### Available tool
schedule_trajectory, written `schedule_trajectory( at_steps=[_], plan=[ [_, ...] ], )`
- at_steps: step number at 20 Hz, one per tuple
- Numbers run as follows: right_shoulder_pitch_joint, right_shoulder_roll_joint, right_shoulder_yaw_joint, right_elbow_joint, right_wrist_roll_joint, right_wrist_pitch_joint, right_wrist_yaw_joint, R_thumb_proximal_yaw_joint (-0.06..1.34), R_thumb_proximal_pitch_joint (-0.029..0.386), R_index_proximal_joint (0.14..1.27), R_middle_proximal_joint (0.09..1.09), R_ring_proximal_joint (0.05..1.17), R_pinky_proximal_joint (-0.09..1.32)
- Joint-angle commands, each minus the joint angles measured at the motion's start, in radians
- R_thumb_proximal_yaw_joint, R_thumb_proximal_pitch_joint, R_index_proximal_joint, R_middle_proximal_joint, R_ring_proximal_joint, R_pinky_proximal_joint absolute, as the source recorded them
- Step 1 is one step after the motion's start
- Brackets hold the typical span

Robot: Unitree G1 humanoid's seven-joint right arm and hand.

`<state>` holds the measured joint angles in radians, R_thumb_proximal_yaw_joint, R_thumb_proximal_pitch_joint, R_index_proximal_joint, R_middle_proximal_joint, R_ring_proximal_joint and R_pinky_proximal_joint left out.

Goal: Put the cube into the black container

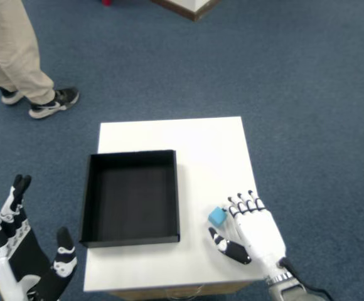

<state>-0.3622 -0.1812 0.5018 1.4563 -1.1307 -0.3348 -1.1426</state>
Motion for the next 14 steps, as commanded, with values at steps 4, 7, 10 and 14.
schedule_trajectory(
  at_steps=[4, 7, 10, 14],
  plan=[
    [-0.026, -0.012, -0.006, -0.013, -0.003, -0.010, -0.066, 0.29, 0.145, 0.58, 0.30, 0.24, 0.10],
    [-0.020, -0.012, -0.010, -0.011, -0.001, -0.009, -0.068, 0.31, 0.163, 0.66, 0.30, 0.24, 0.10],
    [-0.010, -0.013, -0.016, -0.005, 0.002, 0.000, -0.066, 0.33, 0.171, 0.71, 0.32, 0.25, 0.11],
    [-0.001, -0.010, -0.025, -0.005, 0.006, 0.010, -0.061, 0.36, 0.171, 0.73, 0.34, 0.27, 0.13]
  ],
)
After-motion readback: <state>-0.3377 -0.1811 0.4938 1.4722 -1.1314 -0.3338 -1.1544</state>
